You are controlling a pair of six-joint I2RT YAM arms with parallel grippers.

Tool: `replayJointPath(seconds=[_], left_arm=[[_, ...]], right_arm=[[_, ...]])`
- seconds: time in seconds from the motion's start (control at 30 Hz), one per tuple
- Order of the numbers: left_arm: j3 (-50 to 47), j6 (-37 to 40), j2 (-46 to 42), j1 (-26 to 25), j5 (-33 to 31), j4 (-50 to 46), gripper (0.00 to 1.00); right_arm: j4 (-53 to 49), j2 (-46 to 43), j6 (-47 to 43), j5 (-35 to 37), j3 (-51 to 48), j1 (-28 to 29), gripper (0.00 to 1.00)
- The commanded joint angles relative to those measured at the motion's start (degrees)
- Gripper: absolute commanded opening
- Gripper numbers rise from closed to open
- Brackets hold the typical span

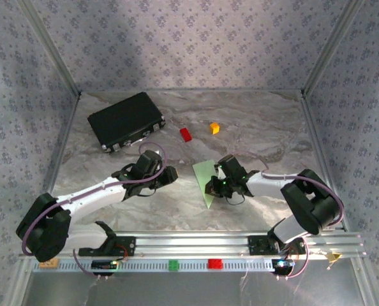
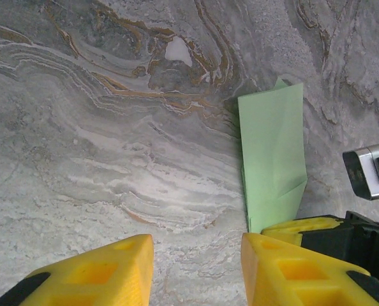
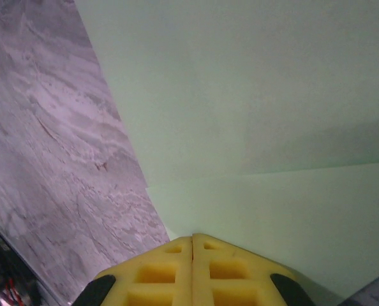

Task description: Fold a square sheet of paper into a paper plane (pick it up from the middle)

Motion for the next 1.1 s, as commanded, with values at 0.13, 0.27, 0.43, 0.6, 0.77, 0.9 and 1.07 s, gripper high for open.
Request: replayJointPath(seconds=[0.13,0.27,0.43,0.6,0.77,0.9,1.07], left_arm=[[1.32,-0.29,0.28,-0.19,0.27,0.97,0.37],[1.32,-0.39,0.54,-0.17,0.58,1.10,0.35],[1.08,-0.64,1.91,-0.20,2.71,4.16,0.30],[2.71,-0.60,6.25,-0.52,7.42,8.19,0.22],[7.94,0.63,13.75,-2.09,11.46,9.60,0.15],[13.03,1.12,20.25,-3.62,13.86,10.11,0.12],[18.47,0.51,27.02,-4.66,14.97,10.20,0.09]], right_arm=[[19.33,0.98,31.10,9.46,-11.07,4.23,0.07],[21.72,-3.20,32.84,12.71,-10.40,7.83,0.09],[7.44,-13.94,23.35,16.77,-6.07,7.71,0.14],[-6.07,-24.80,14.74,20.92,-6.97,3.35,0.18],[-8.22,-31.19,11.14,13.76,-11.86,-4.93,0.20],[-8.14,-32.62,9.13,9.20,-13.54,-8.09,0.20],[-8.19,-31.03,7.72,7.21,-13.58,-8.82,0.19]])
